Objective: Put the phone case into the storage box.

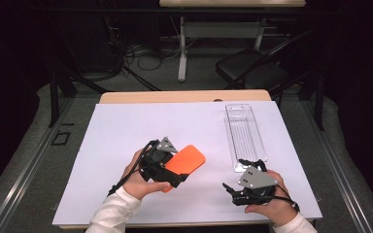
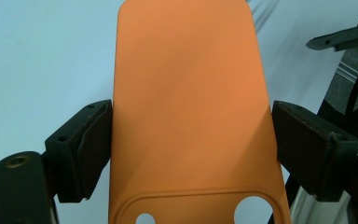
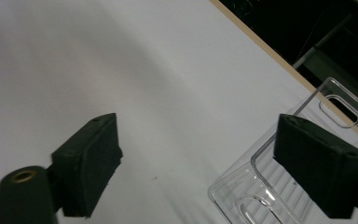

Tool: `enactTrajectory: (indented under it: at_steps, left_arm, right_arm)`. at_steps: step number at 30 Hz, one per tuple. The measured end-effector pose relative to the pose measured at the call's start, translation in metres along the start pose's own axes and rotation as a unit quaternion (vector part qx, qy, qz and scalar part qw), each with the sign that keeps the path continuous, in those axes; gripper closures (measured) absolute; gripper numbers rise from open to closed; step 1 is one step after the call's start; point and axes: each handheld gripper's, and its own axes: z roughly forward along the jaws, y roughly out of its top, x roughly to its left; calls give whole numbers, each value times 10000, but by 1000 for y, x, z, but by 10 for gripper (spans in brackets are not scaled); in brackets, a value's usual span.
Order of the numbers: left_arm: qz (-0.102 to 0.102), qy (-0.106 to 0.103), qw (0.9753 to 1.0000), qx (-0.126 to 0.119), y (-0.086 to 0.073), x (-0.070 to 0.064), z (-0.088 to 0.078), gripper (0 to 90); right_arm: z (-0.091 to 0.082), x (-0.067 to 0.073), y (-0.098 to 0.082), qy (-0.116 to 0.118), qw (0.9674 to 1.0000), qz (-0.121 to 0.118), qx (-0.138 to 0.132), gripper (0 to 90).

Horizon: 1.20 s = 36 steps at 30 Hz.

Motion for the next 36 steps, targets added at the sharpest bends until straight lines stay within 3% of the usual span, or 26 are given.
enactTrajectory:
  at_steps: [3, 6, 7, 8, 9, 12, 14, 15, 16, 17, 21, 22, 23, 24, 25, 26, 27, 28, 29, 30, 32, 33, 34, 36]
  left_arm:
    - [-7, -10, 10000, -7, 0, 0, 0, 160]
    - [-18, 1, 10000, -12, -1, 1, -1, 159]
    - [-18, 1, 10000, -12, -1, 1, -1, 159]
    - [-33, -12, 10000, -6, -1, 1, -2, 160]
    - [-33, -12, 10000, -6, -1, 1, -2, 159]
    - [-51, -8, 10000, -23, -2, 2, -3, 160]
    - [-44, -17, 10000, -19, -2, 2, -3, 160]
    - [-44, -17, 10000, -19, -2, 2, -3, 160]
    - [-42, -25, 10000, -20, -2, 2, -4, 159]
    - [-50, -25, 10000, -22, -2, 2, -4, 159]
    - [-27, -42, 10000, -6, -2, 1, -3, 159]
    - [-35, -63, 10000, 1, -2, 1, -2, 160]
    - [-35, -63, 10000, 1, -2, 1, -2, 160]
    - [-16, -71, 10000, 21, -2, 1, -2, 160]
    - [-16, -71, 10000, 21, -2, 1, -2, 160]
    - [-20, -85, 10000, 26, -2, 1, -1, 160]
    - [8, -87, 9999, 50, -2, 0, -1, 159]
    - [8, -87, 9999, 50, -2, 0, -1, 160]
    - [-3, -111, 9999, 58, -2, -1, 0, 160]
    - [-3, -111, 9999, 58, -2, -1, 0, 160]
    - [15, -118, 9999, 66, -2, -2, 1, 160]
    - [14, -126, 9999, 64, -2, -3, 2, 160]
    - [48, -141, 9998, 96, -2, -3, 2, 160]
    - [72, -178, 9997, 124, -1, -5, 5, 160]
  right_arm:
    - [3, 3, 2, 31, 9998, -190, 76, 146]
    - [8, 8, 7, -16, 9983, -574, 84, 165]
    - [8, 8, 7, -16, 9983, -574, 84, 165]
    - [9, 10, 11, -91, 9967, -808, 58, 189]
    - [9, 10, 11, -91, 9967, -808, 58, 189]
    - [11, 14, 18, -141, 9921, -1245, 87, 226]
    - [12, 16, 21, -259, 9869, -1588, 100, 241]
    - [12, 16, 21, -259, 9869, -1588, 100, 241]
    - [12, 19, 24, -269, 9823, -1852, 92, 262]
    - [12, 19, 24, -269, 9823, -1852, 92, 262]
    - [14, 23, 27, -311, 9744, -2228, -61, 288]
    - [14, 25, 30, -353, 9693, -2432, -100, 298]
    - [14, 25, 30, -353, 9693, -2432, -100, 298]
    - [15, 25, 32, -372, 9643, -2615, -168, 304]
    - [16, 25, 32, -422, 9617, -2704, -175, 308]
    - [16, 25, 32, -422, 9617, -2704, -175, 308]
    - [17, 26, 33, -480, 9564, -2875, -165, 313]
    - [17, 26, 33, -480, 9564, -2875, -165, 313]
    - [19, 27, 34, -514, 9528, -2988, -185, 314]
    - [20, 28, 34, -542, 9512, -3034, -170, 315]
    - [20, 29, 34, -559, 9509, -3041, -154, 319]
    - [22, 30, 35, -581, 9438, -3246, -212, 327]
    - [22, 30, 35, -581, 9438, -3246, -212, 327]
    - [23, 34, 37, -595, 9371, -3435, -184, 348]
